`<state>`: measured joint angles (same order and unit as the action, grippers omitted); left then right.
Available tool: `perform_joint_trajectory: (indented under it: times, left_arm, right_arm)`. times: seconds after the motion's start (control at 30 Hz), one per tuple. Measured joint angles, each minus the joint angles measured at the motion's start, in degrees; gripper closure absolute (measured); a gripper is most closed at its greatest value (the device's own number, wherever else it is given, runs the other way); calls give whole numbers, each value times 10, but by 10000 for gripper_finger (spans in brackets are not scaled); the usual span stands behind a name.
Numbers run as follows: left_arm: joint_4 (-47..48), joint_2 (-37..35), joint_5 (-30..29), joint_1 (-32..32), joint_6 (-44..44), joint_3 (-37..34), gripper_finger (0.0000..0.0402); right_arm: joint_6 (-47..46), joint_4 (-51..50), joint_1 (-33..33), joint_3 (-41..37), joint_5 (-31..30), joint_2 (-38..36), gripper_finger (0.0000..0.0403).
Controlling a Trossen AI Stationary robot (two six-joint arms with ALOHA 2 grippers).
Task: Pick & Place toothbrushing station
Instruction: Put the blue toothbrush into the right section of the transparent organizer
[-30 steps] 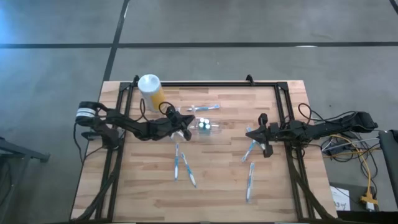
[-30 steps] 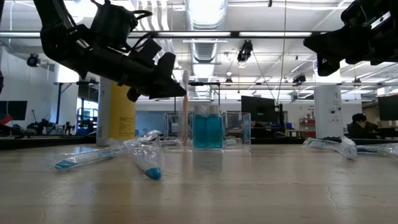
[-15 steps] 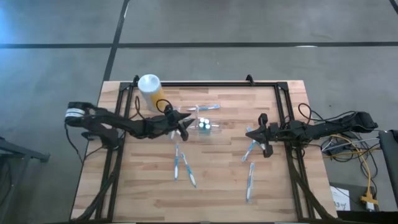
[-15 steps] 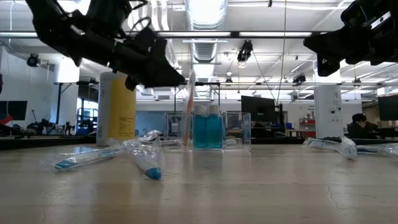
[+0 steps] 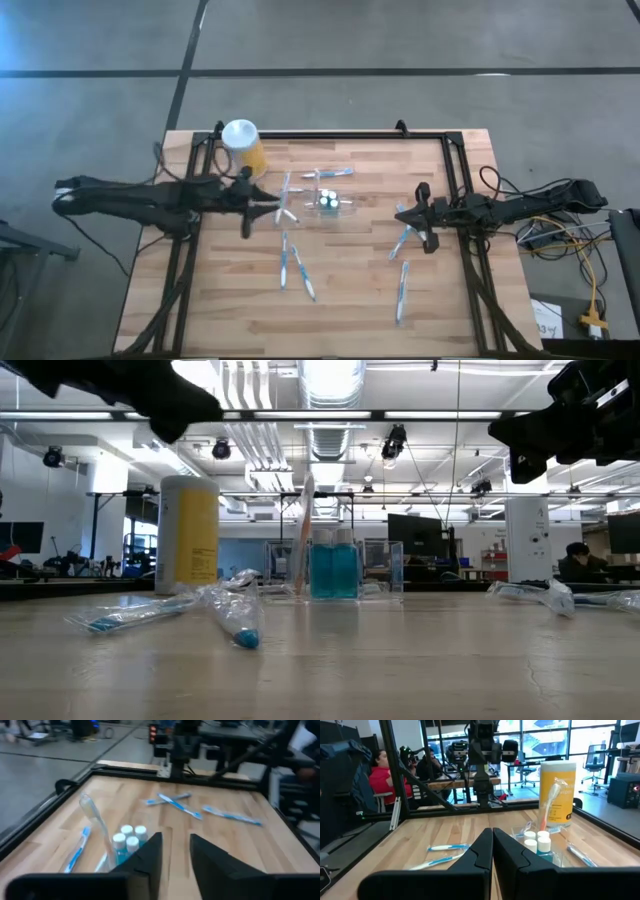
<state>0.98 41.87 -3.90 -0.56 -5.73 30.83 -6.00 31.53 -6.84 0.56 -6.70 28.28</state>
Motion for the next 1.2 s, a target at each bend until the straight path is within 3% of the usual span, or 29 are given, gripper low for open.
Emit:
perform_joint_trajectory:
  times: [0.23,0.4,0.63,0.73,0.93,1.2]
  left_arm:
    - [109,-134,4,1,14,-26,394]
    - [61,-184,2,0,25,-100,397]
    - [-147,-192,12,0,-12,-251,399]
    - [-183,-198,14,-1,-23,-297,399]
    - [-165,-201,18,-1,-36,-302,399]
    - [-164,-202,36,-1,14,-303,399]
  right_arm:
    - [4,1,0,0,0,0,394]
    - [6,1,0,0,-8,0,394]
    - [7,1,0,0,-10,0,394]
    - [7,-6,0,0,-10,0,394]
    - [6,-33,0,0,-10,0,394]
    - [6,-60,0,0,-8,0,394]
